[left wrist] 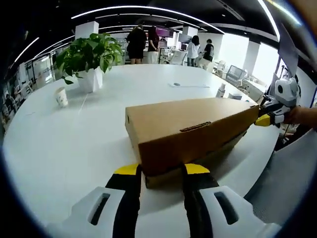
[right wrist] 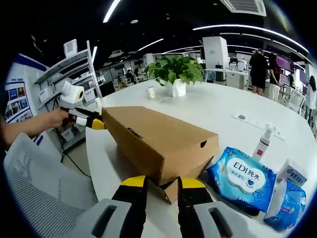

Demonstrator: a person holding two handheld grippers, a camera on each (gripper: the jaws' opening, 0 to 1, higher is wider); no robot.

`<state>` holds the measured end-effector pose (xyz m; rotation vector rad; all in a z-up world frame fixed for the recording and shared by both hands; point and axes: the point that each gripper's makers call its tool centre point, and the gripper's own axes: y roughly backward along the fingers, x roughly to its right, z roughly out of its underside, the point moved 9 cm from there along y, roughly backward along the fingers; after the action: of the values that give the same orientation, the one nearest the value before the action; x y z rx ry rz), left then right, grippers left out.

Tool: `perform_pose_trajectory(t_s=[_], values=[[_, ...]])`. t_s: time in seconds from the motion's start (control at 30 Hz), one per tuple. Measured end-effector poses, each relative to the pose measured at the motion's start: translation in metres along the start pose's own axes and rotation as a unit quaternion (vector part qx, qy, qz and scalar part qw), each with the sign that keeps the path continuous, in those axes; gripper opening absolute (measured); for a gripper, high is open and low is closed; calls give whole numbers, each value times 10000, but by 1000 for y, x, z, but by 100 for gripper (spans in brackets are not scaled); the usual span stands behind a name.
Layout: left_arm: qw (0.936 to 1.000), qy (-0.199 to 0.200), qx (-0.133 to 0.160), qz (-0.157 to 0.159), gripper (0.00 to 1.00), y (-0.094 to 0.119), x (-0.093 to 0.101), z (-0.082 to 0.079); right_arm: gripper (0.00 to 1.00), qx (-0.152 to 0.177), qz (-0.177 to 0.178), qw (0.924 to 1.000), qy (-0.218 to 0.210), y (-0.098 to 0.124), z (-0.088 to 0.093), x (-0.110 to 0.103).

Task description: Operate the shoe box by opening the lid, removing the specified soft item, and placing it in the target area until the item is outside and the box remains undamaged.

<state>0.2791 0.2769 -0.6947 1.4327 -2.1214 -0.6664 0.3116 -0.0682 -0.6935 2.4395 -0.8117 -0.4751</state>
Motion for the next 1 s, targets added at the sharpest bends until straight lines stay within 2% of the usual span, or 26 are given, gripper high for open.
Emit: perform_pose_trajectory(t_s=[0.27,0.53,1.0], values=[[9998,-182,-111,-58,35,-3,2,6,21,-146,17,9998,127,-5,6,-1],[9996,-173,-208,-36,40,-6,2,12,21,-257,51,9993,260,-9,10,-1],[9993,-159,-346,-18,39,-13,0,18,22,-446,119,9987,205,-16,17,0]])
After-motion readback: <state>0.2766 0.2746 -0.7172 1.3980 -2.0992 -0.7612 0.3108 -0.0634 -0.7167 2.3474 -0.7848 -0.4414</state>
